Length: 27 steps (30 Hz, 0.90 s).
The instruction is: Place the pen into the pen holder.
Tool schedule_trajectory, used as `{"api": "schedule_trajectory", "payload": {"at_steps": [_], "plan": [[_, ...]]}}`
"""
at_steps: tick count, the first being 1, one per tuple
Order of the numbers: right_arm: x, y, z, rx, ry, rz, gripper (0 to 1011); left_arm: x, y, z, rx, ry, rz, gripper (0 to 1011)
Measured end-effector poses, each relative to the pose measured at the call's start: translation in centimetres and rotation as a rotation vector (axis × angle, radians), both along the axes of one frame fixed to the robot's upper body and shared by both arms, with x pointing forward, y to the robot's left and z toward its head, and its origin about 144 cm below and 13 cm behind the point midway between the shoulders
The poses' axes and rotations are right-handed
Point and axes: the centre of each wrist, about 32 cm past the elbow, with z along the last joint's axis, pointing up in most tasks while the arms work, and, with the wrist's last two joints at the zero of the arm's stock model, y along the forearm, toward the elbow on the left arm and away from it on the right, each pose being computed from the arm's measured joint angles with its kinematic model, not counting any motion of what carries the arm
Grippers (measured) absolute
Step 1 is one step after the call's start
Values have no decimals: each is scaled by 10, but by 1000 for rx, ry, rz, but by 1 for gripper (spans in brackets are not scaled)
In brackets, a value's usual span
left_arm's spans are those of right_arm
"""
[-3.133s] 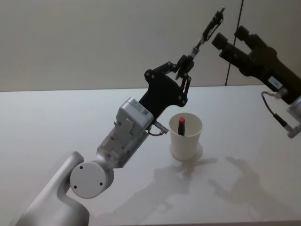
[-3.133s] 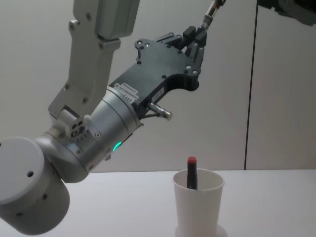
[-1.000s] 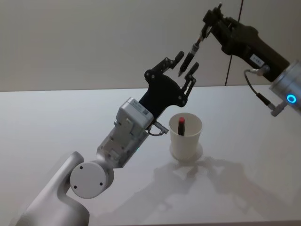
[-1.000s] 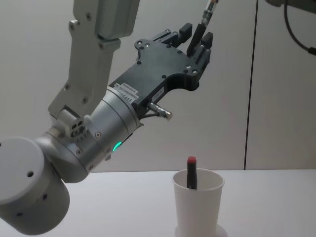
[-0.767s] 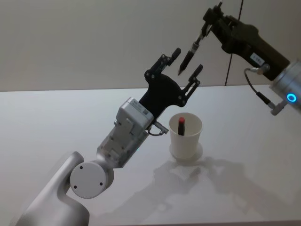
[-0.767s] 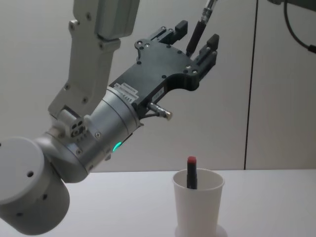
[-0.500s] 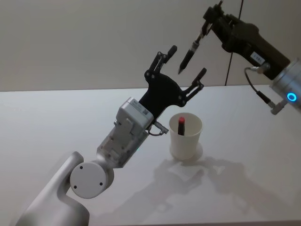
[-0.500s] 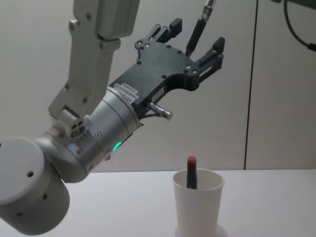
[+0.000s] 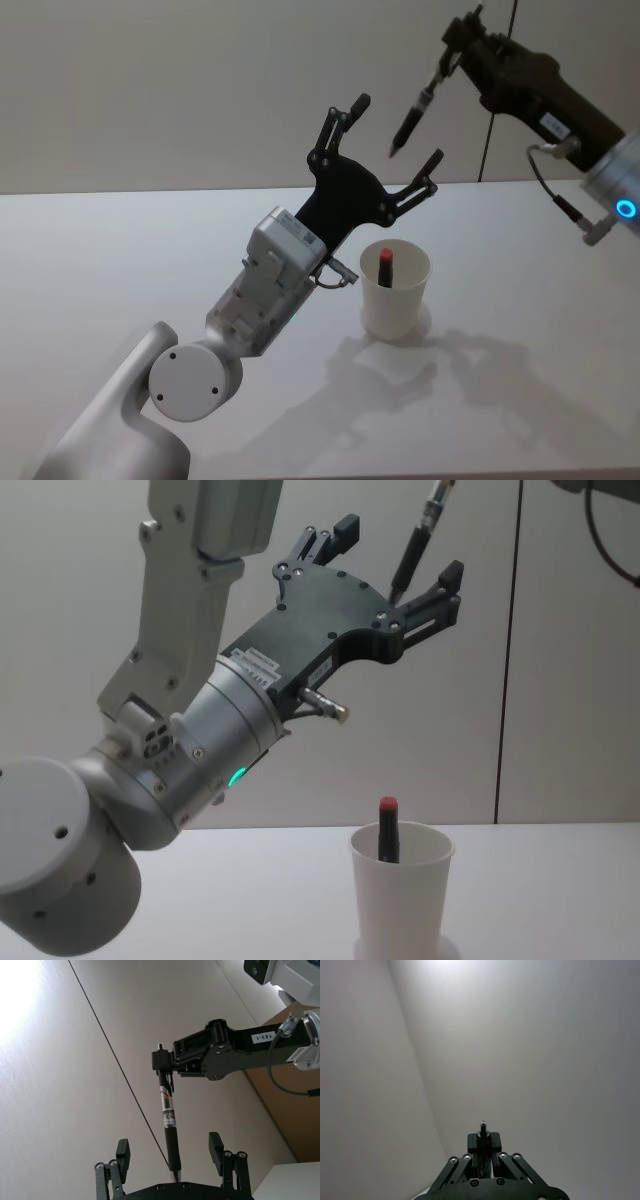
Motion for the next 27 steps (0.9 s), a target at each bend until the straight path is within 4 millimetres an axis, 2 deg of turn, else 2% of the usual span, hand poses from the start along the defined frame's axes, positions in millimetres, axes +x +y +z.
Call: {"api": "schedule_trajectory", "payload": {"at_steps": [13, 27], "plan": [[-2, -14, -9, -15, 8, -62, 132, 0, 0, 0, 0, 0, 0, 1000], [-4, -26, -28, -55, 2, -123, 132, 0, 0, 0, 0, 0, 0, 1000]]}}
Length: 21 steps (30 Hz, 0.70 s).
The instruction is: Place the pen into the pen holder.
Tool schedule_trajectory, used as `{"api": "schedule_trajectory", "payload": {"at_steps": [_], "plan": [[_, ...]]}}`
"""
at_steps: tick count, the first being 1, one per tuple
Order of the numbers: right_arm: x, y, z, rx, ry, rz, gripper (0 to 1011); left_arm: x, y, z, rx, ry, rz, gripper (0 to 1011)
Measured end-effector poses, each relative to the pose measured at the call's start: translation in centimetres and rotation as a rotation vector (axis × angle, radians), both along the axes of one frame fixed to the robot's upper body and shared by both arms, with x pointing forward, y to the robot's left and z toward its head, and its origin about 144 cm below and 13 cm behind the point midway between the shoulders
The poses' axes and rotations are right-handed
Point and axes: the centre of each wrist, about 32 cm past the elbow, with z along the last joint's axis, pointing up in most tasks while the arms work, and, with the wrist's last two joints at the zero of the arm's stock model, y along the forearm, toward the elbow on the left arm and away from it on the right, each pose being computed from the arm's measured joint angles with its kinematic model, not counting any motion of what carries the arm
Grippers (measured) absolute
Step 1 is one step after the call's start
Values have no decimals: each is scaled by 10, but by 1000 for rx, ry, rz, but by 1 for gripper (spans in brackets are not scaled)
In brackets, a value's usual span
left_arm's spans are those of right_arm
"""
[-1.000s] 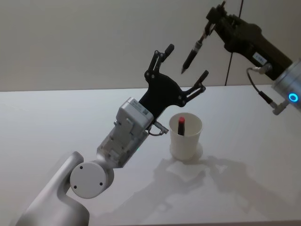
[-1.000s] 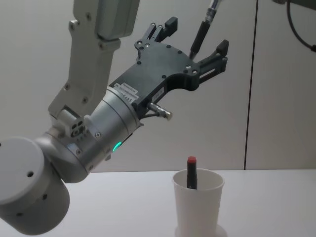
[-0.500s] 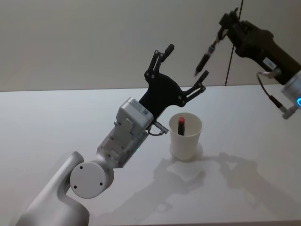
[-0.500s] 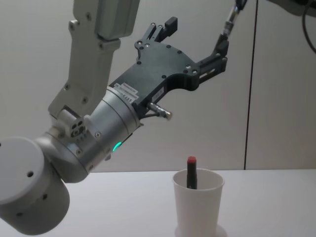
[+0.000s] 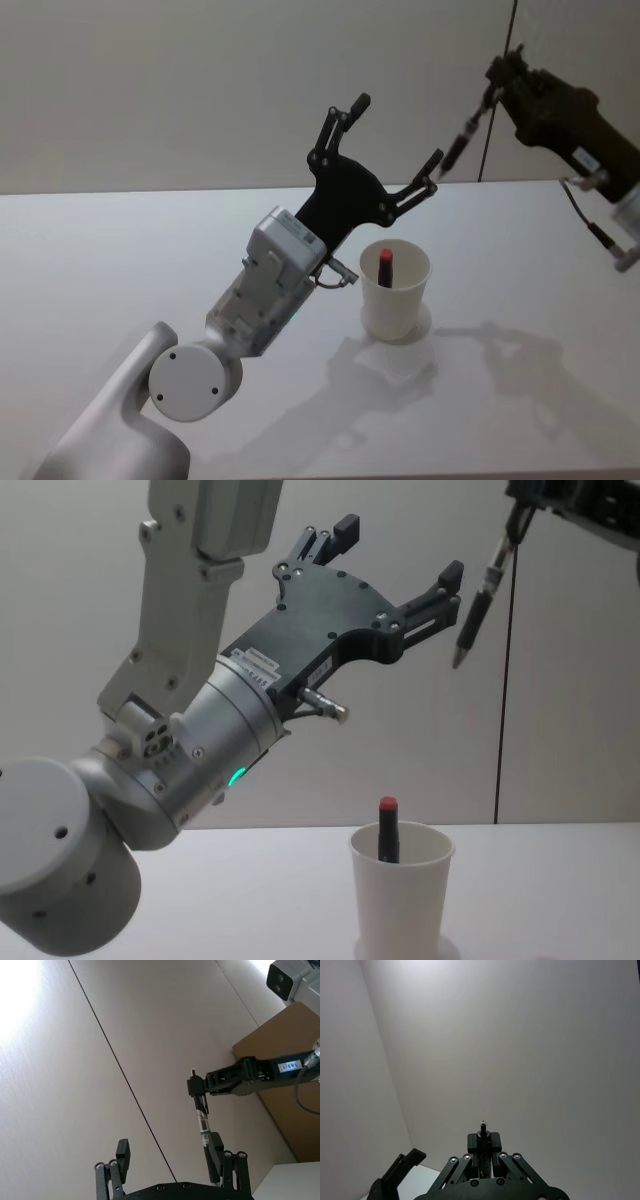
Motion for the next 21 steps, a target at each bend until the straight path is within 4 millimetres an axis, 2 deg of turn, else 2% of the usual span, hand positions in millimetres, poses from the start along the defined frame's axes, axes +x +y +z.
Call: {"api": "schedule_trajectory", "payload": {"at_steps": [21], "plan": [[-2, -2, -42, -112, -111, -65, 132, 0, 0, 0, 0, 0, 0, 1000]]}}
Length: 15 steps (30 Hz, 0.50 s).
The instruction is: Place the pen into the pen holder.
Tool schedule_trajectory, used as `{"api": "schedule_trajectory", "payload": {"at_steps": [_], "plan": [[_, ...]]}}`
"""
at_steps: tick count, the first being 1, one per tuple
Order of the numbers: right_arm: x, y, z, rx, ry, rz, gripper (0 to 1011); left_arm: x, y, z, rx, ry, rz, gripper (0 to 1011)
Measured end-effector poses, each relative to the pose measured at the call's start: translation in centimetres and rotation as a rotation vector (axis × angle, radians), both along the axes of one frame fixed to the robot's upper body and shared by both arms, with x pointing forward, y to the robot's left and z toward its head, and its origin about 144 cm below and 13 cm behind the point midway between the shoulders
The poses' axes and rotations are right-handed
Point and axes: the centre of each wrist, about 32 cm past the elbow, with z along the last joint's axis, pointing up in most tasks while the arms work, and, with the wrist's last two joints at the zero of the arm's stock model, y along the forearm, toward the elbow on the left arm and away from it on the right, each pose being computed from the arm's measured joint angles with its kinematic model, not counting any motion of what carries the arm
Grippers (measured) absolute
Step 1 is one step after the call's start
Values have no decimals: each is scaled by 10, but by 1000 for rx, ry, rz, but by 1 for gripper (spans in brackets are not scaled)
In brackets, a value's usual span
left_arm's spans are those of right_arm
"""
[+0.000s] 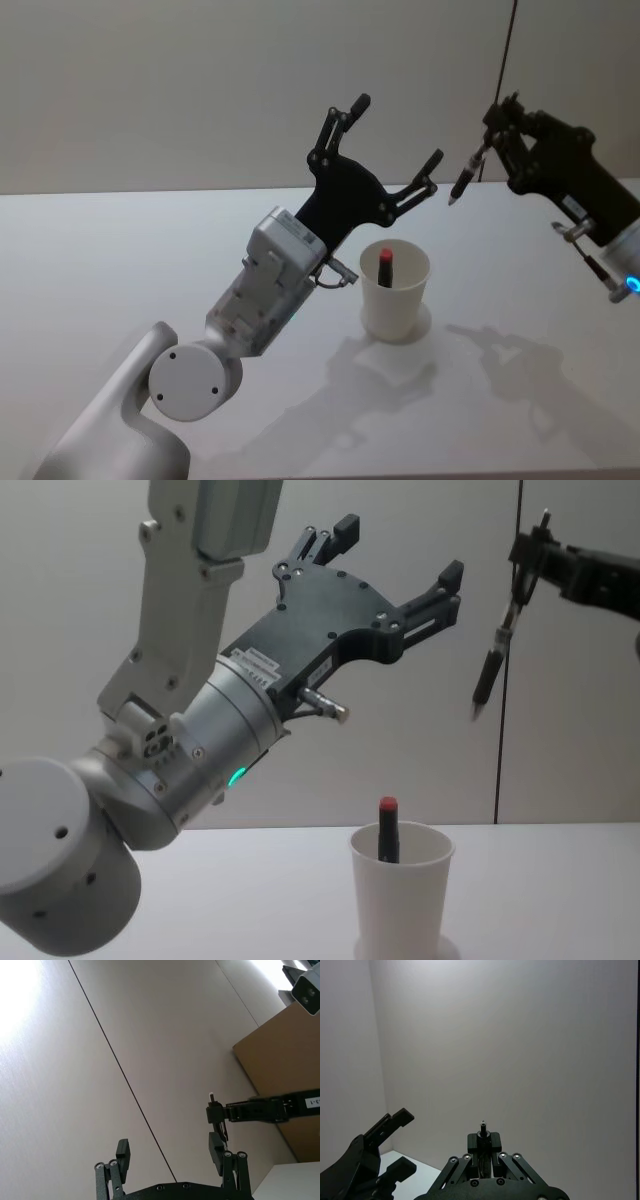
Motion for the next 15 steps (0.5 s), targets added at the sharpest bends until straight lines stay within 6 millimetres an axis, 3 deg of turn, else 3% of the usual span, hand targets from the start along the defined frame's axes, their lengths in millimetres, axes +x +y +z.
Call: {"api": "schedule_trajectory", "payload": {"at_steps": [15], "plan": [[-2, 8, -27, -69, -79, -10, 132, 0, 0, 0, 0, 0, 0, 1000]]}}
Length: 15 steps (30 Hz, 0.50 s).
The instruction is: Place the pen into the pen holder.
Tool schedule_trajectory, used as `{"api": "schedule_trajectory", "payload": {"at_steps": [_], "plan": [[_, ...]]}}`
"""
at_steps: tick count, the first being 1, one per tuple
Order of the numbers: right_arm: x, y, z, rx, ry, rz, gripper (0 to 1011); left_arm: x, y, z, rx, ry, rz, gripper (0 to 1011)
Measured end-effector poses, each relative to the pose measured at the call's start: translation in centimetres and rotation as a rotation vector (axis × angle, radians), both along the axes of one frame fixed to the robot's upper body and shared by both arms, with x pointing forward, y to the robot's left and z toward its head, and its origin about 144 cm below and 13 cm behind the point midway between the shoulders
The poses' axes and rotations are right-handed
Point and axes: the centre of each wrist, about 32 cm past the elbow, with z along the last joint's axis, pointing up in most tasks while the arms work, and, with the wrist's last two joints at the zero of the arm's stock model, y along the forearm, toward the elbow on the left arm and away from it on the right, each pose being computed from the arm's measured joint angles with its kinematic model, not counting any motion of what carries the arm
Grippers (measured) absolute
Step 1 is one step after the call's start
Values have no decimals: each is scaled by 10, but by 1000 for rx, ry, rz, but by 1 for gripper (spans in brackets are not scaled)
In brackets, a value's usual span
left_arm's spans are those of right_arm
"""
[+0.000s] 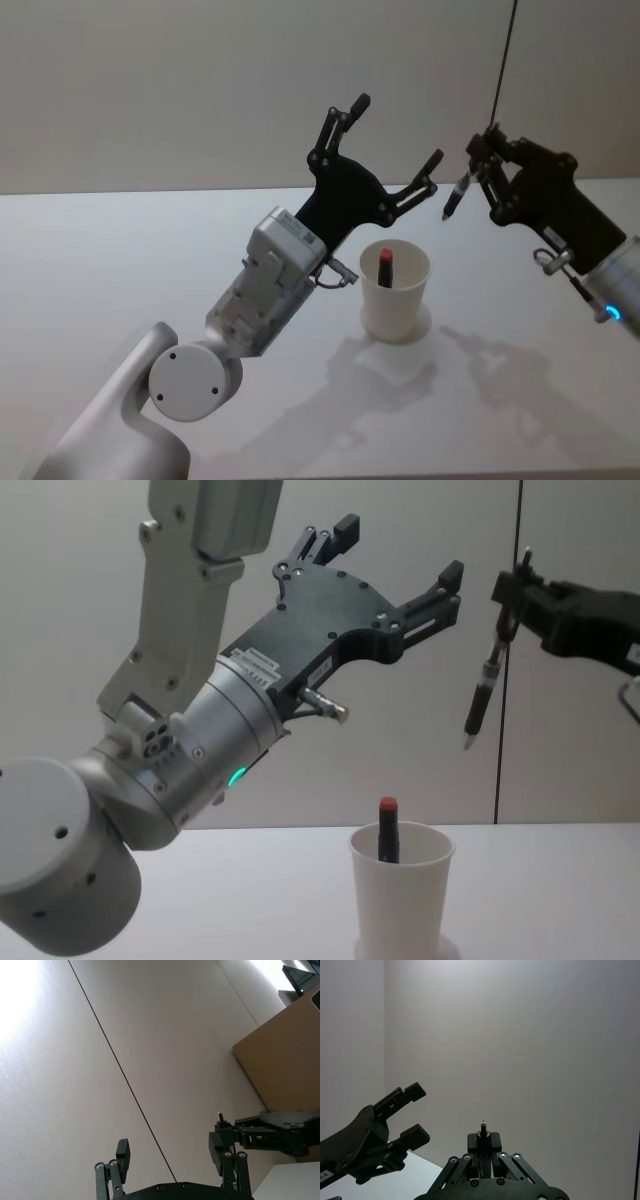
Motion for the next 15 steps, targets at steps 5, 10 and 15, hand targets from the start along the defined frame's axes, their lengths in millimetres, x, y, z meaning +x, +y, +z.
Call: {"api": "schedule_trajectory", "payload": {"at_steps": [5, 10, 15], "plan": [[-1, 3, -7, -20, -21, -8, 132, 0, 0, 0, 0, 0, 0, 1000], [-1, 7, -14, -40, -39, -18, 132, 0, 0, 0, 0, 0, 0, 1000], [-1, 11, -21, -57, -49, -25, 132, 0, 0, 0, 0, 0, 0, 1000]]}}
